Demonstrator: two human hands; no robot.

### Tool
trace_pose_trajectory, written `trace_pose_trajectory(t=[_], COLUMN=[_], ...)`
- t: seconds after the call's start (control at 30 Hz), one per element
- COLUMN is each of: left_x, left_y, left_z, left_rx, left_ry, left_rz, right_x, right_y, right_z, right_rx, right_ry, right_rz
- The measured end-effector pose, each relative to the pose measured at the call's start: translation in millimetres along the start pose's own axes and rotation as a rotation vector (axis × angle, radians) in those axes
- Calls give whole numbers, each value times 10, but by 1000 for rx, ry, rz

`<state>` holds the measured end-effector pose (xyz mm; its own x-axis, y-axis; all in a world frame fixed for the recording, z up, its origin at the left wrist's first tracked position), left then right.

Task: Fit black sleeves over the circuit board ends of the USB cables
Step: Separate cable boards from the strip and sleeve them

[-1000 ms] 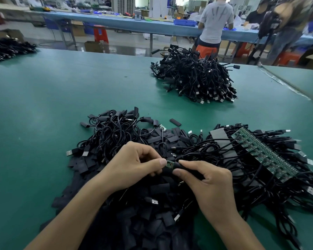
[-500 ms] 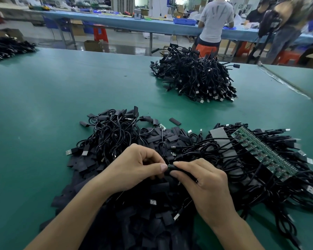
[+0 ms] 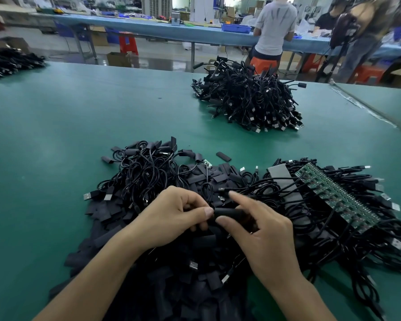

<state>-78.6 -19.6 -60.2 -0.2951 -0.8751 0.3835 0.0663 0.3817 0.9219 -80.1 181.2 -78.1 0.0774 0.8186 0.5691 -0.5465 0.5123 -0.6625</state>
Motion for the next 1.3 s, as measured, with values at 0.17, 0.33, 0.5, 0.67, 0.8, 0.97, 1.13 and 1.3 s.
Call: trace_pose_trajectory(t=[0.17,0.33,0.5,0.67,0.8,0.97,1.13,1.3], left_x=[-22,-69,-64,-65,-17,56,209,507], left_y=[12,29,46,62,68,67,84,-1], left_z=[10,15,16,2,-25,-49,-31,-71], left_rx=[6,-12,-29,-73,-125,-159,-128,53], left_ry=[72,118,134,130,153,223,476,809], left_rz=[-25,-50,-69,-32,111,431,152,-163], right_x=[15,-33,-52,-15,51,175,288,612], right_y=[-6,-5,-13,-30,-92,-169,-262,-250], right_z=[11,1,3,17,66,120,162,325], right_rx=[-79,-157,-154,-222,-203,-209,-153,-174], right_ry=[182,135,90,125,163,272,174,149], right_rz=[141,297,328,433,501,549,158,-483])
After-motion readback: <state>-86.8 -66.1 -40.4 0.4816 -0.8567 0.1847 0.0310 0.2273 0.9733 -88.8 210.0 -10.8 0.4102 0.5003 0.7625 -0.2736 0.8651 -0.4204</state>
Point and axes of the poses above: each hand's wrist, its own z-axis towards the middle knuckle, its own x-axis out of the back of the hand, y = z × x, the point moved 1 cm from there along z, towards the middle knuckle, and after that the axes turned 6 degrees about -y, right-handed, at the moved point
